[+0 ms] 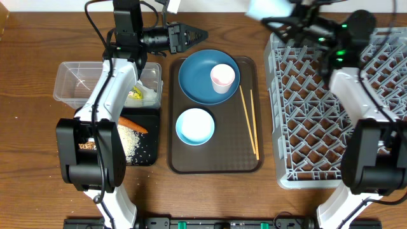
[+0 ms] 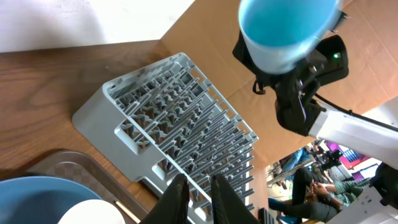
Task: Sort waste into correct bins and load items into the dishwasher rack
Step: 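Carry the blue cup right over the grey dish rack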
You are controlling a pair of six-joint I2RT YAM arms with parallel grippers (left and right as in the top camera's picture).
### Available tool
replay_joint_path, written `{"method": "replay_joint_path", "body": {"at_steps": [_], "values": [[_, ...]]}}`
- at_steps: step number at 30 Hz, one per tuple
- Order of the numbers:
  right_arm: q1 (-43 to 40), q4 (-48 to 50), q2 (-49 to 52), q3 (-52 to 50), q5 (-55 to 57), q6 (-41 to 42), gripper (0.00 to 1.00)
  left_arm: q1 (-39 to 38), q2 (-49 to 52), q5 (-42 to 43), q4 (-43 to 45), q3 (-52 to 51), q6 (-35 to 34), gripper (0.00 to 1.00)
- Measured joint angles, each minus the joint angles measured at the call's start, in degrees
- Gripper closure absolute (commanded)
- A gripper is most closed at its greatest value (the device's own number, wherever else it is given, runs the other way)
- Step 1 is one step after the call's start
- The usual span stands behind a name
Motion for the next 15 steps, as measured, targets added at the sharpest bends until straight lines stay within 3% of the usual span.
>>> {"method": "replay_joint_path", "body": {"at_steps": [8, 15], "values": [[-7.21, -13.05, 0.02, 0.11, 14.91, 4.20, 0.70, 0.00, 0.00, -0.35, -0.13, 0.00, 0.00, 0.86], [-8.79, -27.08, 0.09, 0.50, 30.88, -0.92, 0.71, -0.02, 0.00, -1.29, -0.70, 0.00, 0.07, 0.85]]}}
